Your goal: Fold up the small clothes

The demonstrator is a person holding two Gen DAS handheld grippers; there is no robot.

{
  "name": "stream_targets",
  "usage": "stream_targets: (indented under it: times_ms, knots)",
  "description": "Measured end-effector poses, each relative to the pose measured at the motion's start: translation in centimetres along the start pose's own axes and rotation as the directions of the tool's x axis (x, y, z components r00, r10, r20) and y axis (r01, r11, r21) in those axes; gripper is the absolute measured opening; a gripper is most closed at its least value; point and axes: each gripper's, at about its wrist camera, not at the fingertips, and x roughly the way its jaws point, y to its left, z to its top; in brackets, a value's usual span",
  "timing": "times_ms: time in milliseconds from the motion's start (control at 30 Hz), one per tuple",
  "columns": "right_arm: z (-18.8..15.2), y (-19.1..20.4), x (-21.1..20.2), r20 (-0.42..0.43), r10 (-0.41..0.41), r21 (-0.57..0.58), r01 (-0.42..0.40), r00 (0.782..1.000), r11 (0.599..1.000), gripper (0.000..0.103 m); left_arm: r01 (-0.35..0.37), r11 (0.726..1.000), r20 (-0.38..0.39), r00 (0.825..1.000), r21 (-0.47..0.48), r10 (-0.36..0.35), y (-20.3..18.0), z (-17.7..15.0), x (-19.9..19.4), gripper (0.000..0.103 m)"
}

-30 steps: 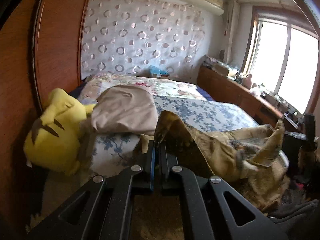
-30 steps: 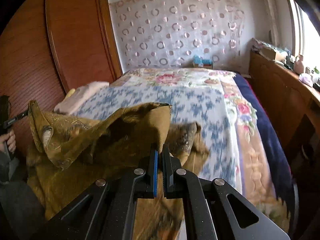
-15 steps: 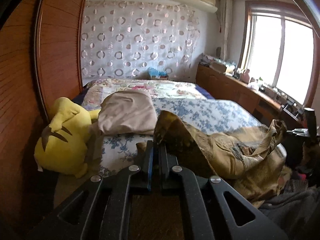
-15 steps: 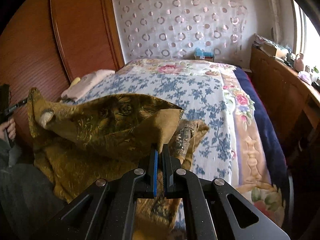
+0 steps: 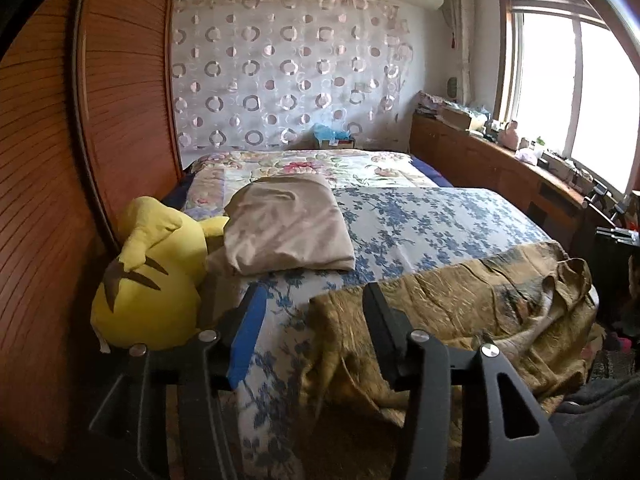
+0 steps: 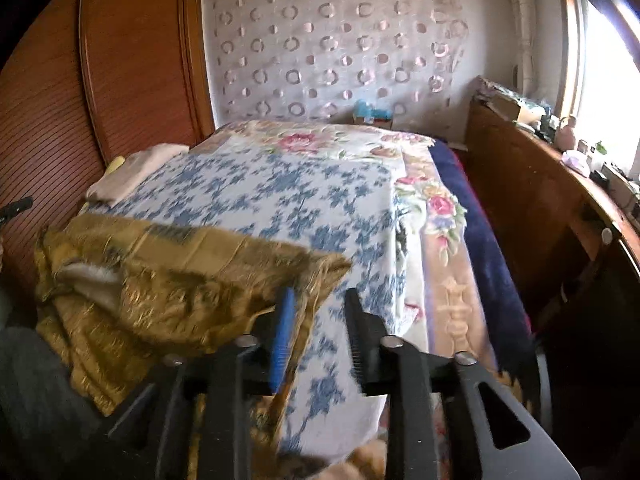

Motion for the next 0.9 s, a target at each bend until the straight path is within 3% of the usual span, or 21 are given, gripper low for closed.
stream_targets:
  times_ms: [167,400,767,900]
  knots:
    - [1.6,0.8,2.8,-0.001,0.007,0.003,-0.007,1.0,1.0,0.041,0.048,0.999,-0.032,0.998,0.012,-0.048,0.1,1.2,3.2,0.056]
    - [1.2,1.4,8.1,-0.056,0.057,-0.004,-0.058,0.997,0.998,0.051,0.031,0.999,-0.119,0.993,0.035,-0.027,0.6,1.8,7.6,0.056]
    - [0.8,0.0,13.2,-0.173,-0.011,0.021,0.015,0.985,1.0,0.054,0.035,0.999,-0.273,0.961,-0.015,-0.038,1.7,-1.1,12.1,0.056]
    - [0.6,0.2,13.6,-0.172,-0.03,0.024,0.035,0.985,0.999,0.063,0.035,0.999,-0.294,0.955,-0.021,-0.04,1.5,-2.0,12.4,0.056]
